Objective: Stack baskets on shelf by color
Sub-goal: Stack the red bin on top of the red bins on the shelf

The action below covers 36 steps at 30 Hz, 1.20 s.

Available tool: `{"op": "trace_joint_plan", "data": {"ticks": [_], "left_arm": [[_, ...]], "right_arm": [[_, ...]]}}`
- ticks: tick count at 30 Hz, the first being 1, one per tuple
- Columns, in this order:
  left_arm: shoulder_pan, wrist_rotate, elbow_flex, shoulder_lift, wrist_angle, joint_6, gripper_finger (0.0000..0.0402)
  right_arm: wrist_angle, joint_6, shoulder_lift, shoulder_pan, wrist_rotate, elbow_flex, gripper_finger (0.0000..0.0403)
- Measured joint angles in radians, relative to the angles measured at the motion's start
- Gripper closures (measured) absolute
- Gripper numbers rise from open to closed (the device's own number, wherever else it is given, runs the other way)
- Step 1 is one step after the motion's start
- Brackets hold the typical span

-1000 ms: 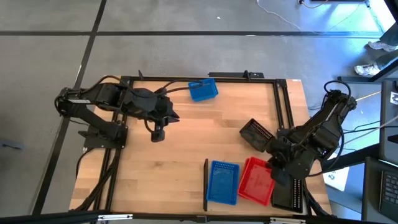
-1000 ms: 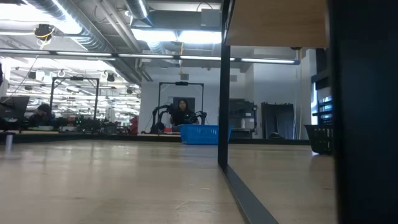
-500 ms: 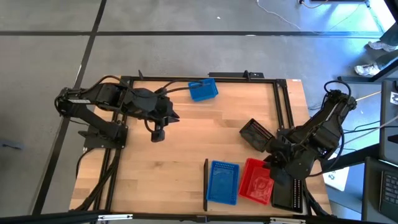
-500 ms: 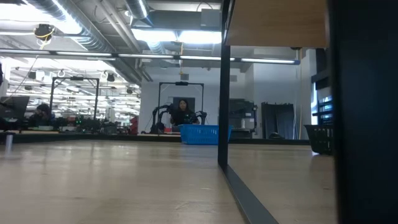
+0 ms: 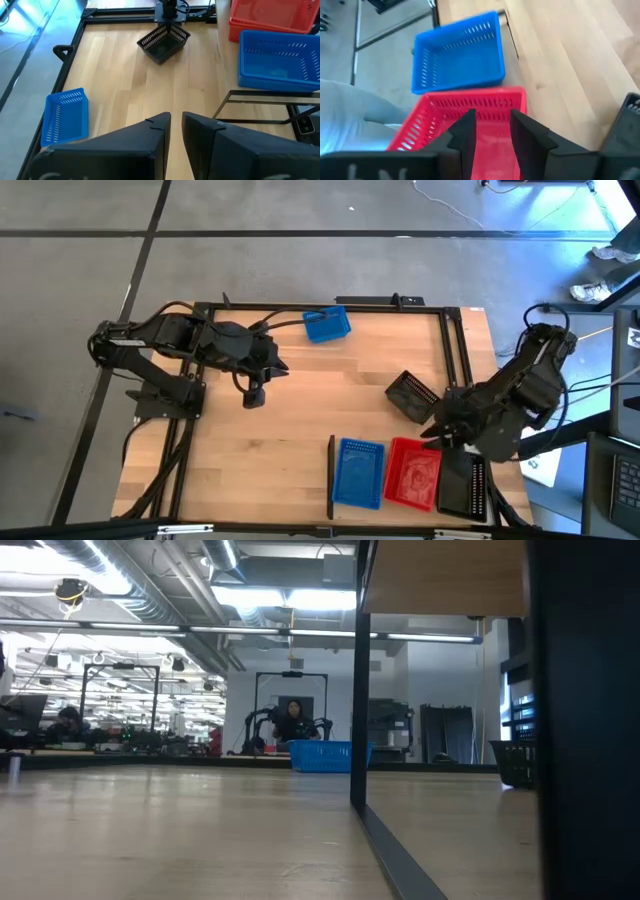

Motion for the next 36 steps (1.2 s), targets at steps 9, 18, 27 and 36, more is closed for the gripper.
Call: {"op": "trace_joint_plan", "data": {"ticks": [9, 18, 27, 36], "left_arm": [[0.000, 0.000, 0.000, 0.000, 0.000, 0.000, 0.0361], [0.000, 0.000, 0.000, 0.000, -0.001, 0.000, 0.0361], [0.000, 0.000, 0.000, 0.000, -0.001, 0.000, 0.0361], [0.000, 0.000, 0.000, 0.000, -0.001, 0.000, 0.0361]], "right_arm": [[-0.039, 0.091, 0.006, 0.016, -0.055, 0.015, 0.0287], [-0.052, 0.188, 0.009, 0.063, -0.079, 0.010, 0.0316], [-0.183, 0.296, 0.013, 0.066, -0.078, 0.010, 0.0328], [-0.196, 0.296, 0.051, 0.066, -0.078, 0.009, 0.0328]]}}
